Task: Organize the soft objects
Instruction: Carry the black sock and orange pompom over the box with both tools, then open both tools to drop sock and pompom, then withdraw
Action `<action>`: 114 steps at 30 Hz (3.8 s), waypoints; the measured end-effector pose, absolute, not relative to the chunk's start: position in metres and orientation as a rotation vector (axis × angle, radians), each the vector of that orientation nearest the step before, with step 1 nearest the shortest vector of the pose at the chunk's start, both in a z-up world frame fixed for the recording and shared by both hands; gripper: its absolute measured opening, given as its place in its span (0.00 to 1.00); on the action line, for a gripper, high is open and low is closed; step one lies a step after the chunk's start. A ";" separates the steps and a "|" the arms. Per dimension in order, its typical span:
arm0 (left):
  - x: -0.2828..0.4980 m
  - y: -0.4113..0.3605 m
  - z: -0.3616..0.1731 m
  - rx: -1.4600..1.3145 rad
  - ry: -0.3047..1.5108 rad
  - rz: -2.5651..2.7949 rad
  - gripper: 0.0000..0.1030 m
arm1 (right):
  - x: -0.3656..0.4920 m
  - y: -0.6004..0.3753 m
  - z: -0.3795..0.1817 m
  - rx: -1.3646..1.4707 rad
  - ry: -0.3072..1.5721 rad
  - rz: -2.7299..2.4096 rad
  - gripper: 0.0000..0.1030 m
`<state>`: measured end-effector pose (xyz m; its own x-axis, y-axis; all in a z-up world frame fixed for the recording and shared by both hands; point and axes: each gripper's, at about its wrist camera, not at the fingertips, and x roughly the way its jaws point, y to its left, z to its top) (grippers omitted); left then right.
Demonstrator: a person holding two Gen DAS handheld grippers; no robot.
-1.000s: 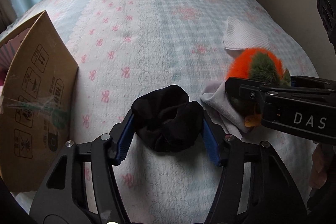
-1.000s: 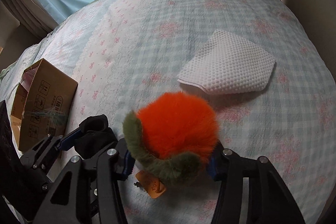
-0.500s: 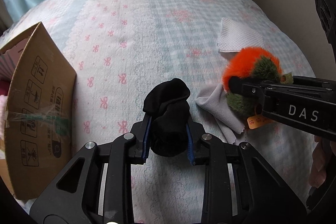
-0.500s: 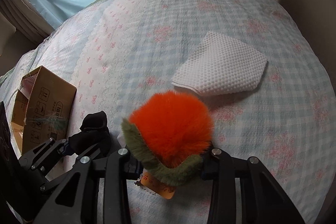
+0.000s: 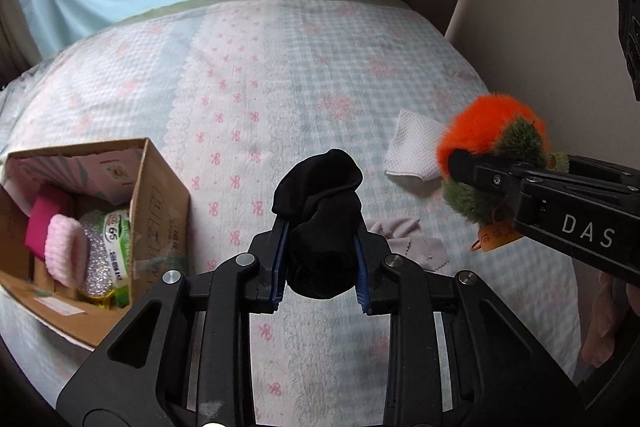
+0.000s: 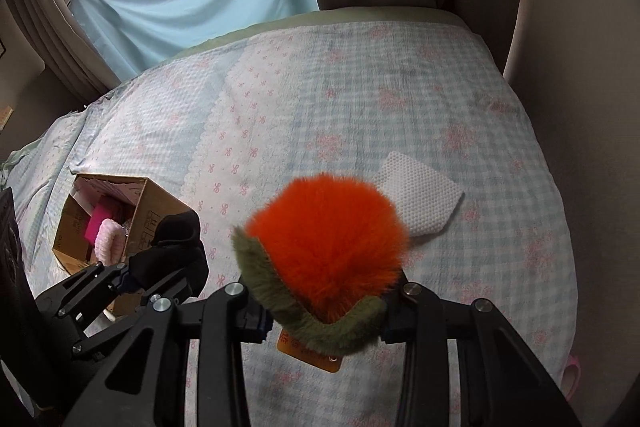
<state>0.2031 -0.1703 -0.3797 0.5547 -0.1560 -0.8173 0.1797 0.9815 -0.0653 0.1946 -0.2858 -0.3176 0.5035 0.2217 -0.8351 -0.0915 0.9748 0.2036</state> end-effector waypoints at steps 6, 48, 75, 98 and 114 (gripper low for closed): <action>0.192 -0.159 -0.311 0.003 0.922 -0.217 0.23 | 0.177 -0.274 -0.247 0.116 0.959 0.178 0.34; 0.218 0.202 -0.242 -0.020 1.126 -0.188 0.23 | 0.188 0.035 -0.198 0.148 1.090 0.110 0.34; 0.272 0.178 -0.393 0.080 1.472 -0.280 1.00 | 0.276 0.029 -0.352 0.311 1.430 0.093 1.00; 0.228 0.198 -0.325 0.020 1.348 -0.216 1.00 | 0.224 0.026 -0.271 0.199 1.260 0.071 1.00; 0.141 0.200 -0.154 -0.026 0.977 -0.171 1.00 | 0.114 0.004 -0.108 0.094 0.931 0.022 1.00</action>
<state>0.1413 0.2004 -0.1541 0.5474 -0.1561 -0.8222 0.1326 0.9862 -0.0990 0.1137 0.0039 -0.1075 0.5975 0.0600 -0.7996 0.0213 0.9957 0.0907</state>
